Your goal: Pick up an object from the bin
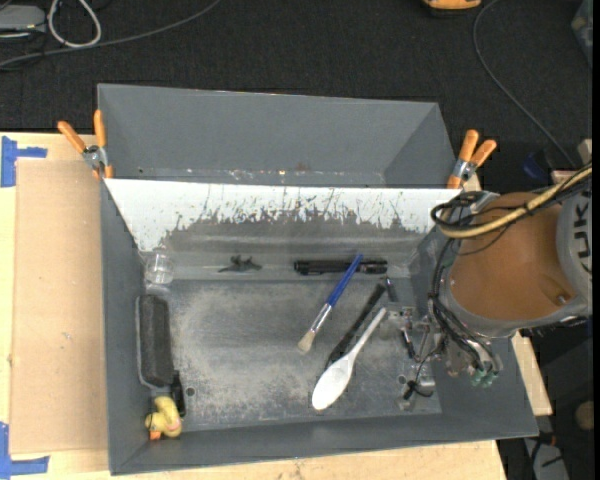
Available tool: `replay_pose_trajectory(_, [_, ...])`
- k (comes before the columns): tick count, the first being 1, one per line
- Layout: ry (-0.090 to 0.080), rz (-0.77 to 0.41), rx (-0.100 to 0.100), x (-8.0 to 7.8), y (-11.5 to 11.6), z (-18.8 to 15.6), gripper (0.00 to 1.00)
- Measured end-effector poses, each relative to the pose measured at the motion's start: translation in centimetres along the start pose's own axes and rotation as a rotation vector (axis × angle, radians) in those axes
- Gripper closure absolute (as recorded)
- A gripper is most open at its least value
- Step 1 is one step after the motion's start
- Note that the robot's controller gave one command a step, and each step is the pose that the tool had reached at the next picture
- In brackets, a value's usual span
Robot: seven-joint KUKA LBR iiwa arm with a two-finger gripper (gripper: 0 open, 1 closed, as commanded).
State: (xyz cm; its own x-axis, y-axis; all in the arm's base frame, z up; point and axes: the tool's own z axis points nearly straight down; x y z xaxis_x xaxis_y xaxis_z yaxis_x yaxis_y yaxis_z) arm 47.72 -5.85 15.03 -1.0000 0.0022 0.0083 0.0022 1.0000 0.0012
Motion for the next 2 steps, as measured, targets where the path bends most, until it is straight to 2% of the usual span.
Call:
replay_pose_trajectory(1, [-0.006,-0.003,0.001,-0.2,0.0,-0.2,0.0])
replay_pose_trajectory(2, [-0.011,-0.196,0.002,-2.4,1.6,4.9,0.0])
